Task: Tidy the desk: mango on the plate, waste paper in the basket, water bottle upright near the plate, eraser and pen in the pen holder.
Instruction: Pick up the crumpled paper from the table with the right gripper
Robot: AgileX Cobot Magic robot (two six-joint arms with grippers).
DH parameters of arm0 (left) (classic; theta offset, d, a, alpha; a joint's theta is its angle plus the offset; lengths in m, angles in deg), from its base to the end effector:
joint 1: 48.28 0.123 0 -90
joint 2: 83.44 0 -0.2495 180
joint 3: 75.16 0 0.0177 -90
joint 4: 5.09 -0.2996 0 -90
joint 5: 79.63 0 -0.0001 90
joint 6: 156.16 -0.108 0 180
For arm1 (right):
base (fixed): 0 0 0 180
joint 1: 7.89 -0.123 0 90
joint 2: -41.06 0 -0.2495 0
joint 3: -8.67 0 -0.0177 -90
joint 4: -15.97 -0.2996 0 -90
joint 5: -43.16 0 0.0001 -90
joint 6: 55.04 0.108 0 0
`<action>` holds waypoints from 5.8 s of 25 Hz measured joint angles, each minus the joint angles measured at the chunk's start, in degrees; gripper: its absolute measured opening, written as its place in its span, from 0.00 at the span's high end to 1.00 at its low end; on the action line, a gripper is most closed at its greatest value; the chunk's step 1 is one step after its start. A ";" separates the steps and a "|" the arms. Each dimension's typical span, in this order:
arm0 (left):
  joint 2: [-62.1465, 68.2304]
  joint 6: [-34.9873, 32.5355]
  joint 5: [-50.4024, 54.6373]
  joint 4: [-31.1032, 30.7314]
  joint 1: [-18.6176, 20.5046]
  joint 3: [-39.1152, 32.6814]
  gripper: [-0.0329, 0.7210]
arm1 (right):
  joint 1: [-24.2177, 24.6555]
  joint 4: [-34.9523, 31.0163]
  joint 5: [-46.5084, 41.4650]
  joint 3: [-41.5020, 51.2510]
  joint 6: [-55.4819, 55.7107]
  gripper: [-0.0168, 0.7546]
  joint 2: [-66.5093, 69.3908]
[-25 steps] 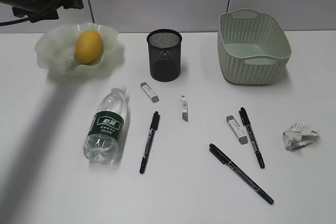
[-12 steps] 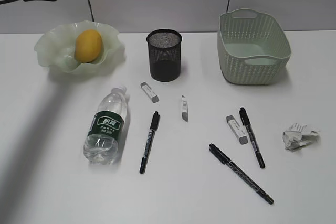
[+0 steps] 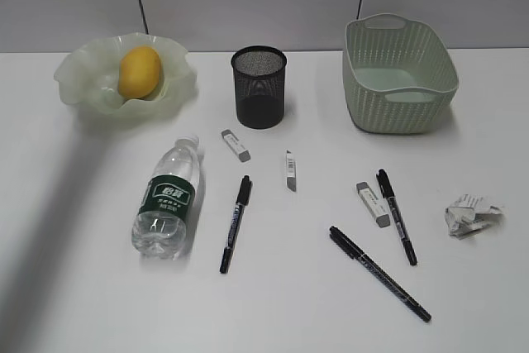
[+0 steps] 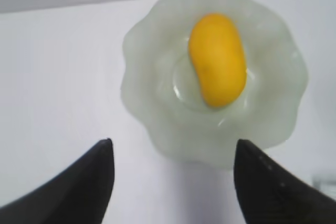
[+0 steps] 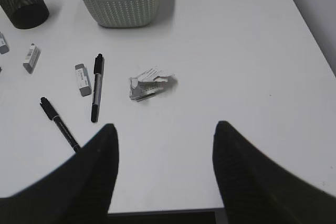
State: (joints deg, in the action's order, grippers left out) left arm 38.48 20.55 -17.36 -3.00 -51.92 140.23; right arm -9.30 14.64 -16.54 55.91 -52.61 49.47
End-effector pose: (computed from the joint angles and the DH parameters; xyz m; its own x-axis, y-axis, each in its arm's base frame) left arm 0.4846 -0.0343 0.2782 -0.8496 0.0945 -0.5190 0.1146 0.9934 -0.0066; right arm 0.0880 0.0043 0.2968 -0.4296 0.0435 -0.9020 -0.0195 0.9982 0.0575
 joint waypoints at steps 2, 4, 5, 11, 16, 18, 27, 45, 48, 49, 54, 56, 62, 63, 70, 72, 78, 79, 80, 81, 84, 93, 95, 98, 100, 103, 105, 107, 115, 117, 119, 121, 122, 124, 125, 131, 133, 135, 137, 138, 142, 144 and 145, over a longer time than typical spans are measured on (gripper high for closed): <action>-0.06 1.04 4.56 -2.52 0.00 1.37 0.25 | 0.00 0.00 0.00 0.00 0.00 0.38 0.00; -0.33 1.41 6.54 -4.32 0.00 1.84 0.26 | 0.00 0.00 0.00 0.00 0.00 0.38 0.00; -0.57 1.46 6.92 -4.86 0.00 1.84 0.26 | 0.00 0.00 0.00 0.00 0.00 0.38 0.00; -5.06 1.57 7.48 -5.03 0.00 1.68 0.26 | 0.00 0.00 0.00 0.00 0.00 0.38 0.00; -13.12 1.58 7.41 -5.03 0.00 -4.23 0.27 | 0.00 0.00 0.00 0.00 0.00 0.38 0.00; -17.56 1.62 7.47 -5.03 0.00 -8.00 0.27 | 0.00 0.00 0.00 0.00 0.00 0.38 0.00; -36.71 1.62 7.60 -5.03 0.00 -22.32 0.28 | 0.00 0.00 0.00 0.00 0.07 0.38 0.00; -75.00 1.62 7.86 -4.68 0.00 -50.03 0.28 | 0.00 0.00 0.00 0.00 0.07 0.38 0.00; -80.86 1.62 7.92 -3.41 0.00 -54.53 0.28 | 0.00 0.00 0.00 0.00 0.07 0.38 0.00; -82.88 1.62 7.92 -2.78 0.00 -55.85 0.28 | 0.00 0.00 0.00 0.00 0.07 0.38 0.00; -91.67 1.62 7.92 -1.23 0.00 -63.22 0.28 | 0.00 0.00 0.00 0.00 0.07 0.38 0.00; -94.43 1.62 7.92 -1.17 0.00 -65.92 0.28 | 0.00 0.00 0.00 0.00 0.07 0.38 0.00; -100.71 1.62 7.95 -1.11 0.00 -72.85 0.28 | 0.00 0.00 0.00 0.00 0.07 0.38 0.00; -101.87 1.62 7.95 -1.06 0.00 -74.03 0.28 | 0.00 0.00 0.00 0.00 0.07 0.38 0.00; -110.22 1.62 6.77 1.25 0.00 -78.62 0.28 | 0.00 0.00 0.00 0.00 0.07 0.38 0.00; -112.63 1.62 4.37 1.60 0.00 -79.13 0.28 | 0.00 0.00 0.00 0.00 0.07 0.38 0.00; -113.36 1.81 -0.50 1.84 0.00 -81.32 0.29 | 0.00 0.00 0.00 0.00 0.07 0.38 0.00; -113.41 1.81 -0.73 1.84 0.00 -81.38 0.29 | 0.00 0.00 0.00 0.00 0.07 0.38 0.00; -113.40 1.81 -0.73 1.88 0.00 -81.43 0.29 | 0.00 0.00 0.00 0.00 0.07 0.38 0.00; -113.40 1.81 -0.73 1.88 0.00 -81.45 0.30 | 0.00 0.00 0.00 0.00 -0.01 0.38 0.00; -113.40 1.87 -0.73 1.88 0.00 -81.45 0.30 | 0.00 0.00 -0.35 -0.53 -0.63 0.38 1.02; -113.47 2.03 -0.80 1.88 0.00 -81.45 0.30 | 0.09 -0.59 -2.68 -7.37 -1.41 0.27 23.69; -113.47 2.03 -0.80 1.88 0.00 -81.45 0.30 | 0.06 -2.12 -2.73 -9.52 -0.06 0.21 30.36; -113.47 2.03 -0.86 1.88 0.00 -81.45 0.30 | 0.06 -4.47 -3.25 -12.64 1.09 0.18 40.17; -113.47 2.03 -0.86 1.88 0.00 -81.45 0.30 | 0.06 -6.13 -3.68 -14.38 1.34 0.18 46.45; -113.47 2.03 -0.88 1.88 0.00 -81.45 0.30 | 0.11 -8.53 -3.95 -16.73 1.47 0.18 55.29; -113.47 2.03 -0.93 1.88 0.00 -81.45 0.30 | 0.11 -9.43 -3.95 -18.00 1.48 0.20 60.25; -113.47 2.03 -0.93 1.88 0.00 -81.45 0.30 | 0.11 -9.69 -3.95 -19.01 1.66 0.21 64.60; -113.47 2.03 -0.93 1.88 0.00 -81.45 0.30 | -5.93 -9.69 1.61 -24.07 4.14 0.21 78.49; -113.47 2.03 -0.93 1.88 0.00 -81.45 0.30 | -8.15 -9.69 3.97 -24.46 4.88 0.21 81.41; -113.47 2.03 -0.93 1.88 0.00 -81.45 0.30 | -9.38 -9.23 5.91 -24.86 5.15 0.21 84.42; -113.47 2.03 -0.93 1.88 0.00 -81.45 0.30 | -9.81 -7.85 6.91 -25.32 5.23 0.21 86.87; -113.47 2.03 -0.93 1.88 0.00 -81.45 0.30 | -9.80 -6.71 7.30 -25.46 5.23 0.22 88.12; -113.47 2.03 -0.93 1.88 0.00 -81.45 0.30 | -9.80 -4.74 8.19 -25.61 5.23 0.25 90.50; -113.47 2.03 -0.93 1.88 0.00 -81.45 0.30 | -9.80 -3.80 8.78 -25.71 5.29 0.28 91.75; -113.47 2.08 -0.95 1.88 0.00 -81.45 0.30 | -9.80 -3.00 14.52 -25.83 4.96 0.41 97.39; -113.47 2.08 -0.95 1.88 0.00 -81.45 0.30 | -9.80 -2.63 15.23 -26.14 4.87 0.43 99.07; -113.47 2.08 -0.95 1.88 0.00 -81.45 0.30 | -9.80 -1.95 16.00 -26.55 4.82 0.44 100.50; -113.47 2.08 -1.00 1.88 0.00 -81.45 0.30 | -9.80 -1.44 16.76 -27.24 4.82 0.44 101.83; -113.47 2.08 -1.00 1.88 0.00 -81.45 0.30 | -9.80 -1.33 16.93 -27.64 4.82 0.45 102.32; -113.47 2.19 -1.00 1.88 0.00 -81.45 0.30 | -9.80 0.15 17.17 -28.19 6.20 0.47 104.21; -113.47 2.19 -1.00 1.88 0.00 -81.45 0.30 | -9.80 1.34 17.12 -28.19 7.03 0.48 104.69; -113.47 2.19 -1.00 1.88 0.00 -81.45 0.30 | -9.80 1.34 17.12 -28.19 7.30 0.49 104.92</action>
State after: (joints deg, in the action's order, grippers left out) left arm -74.99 22.74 -18.36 -1.12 -51.92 58.78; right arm -19.10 15.97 0.57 27.73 -45.31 154.40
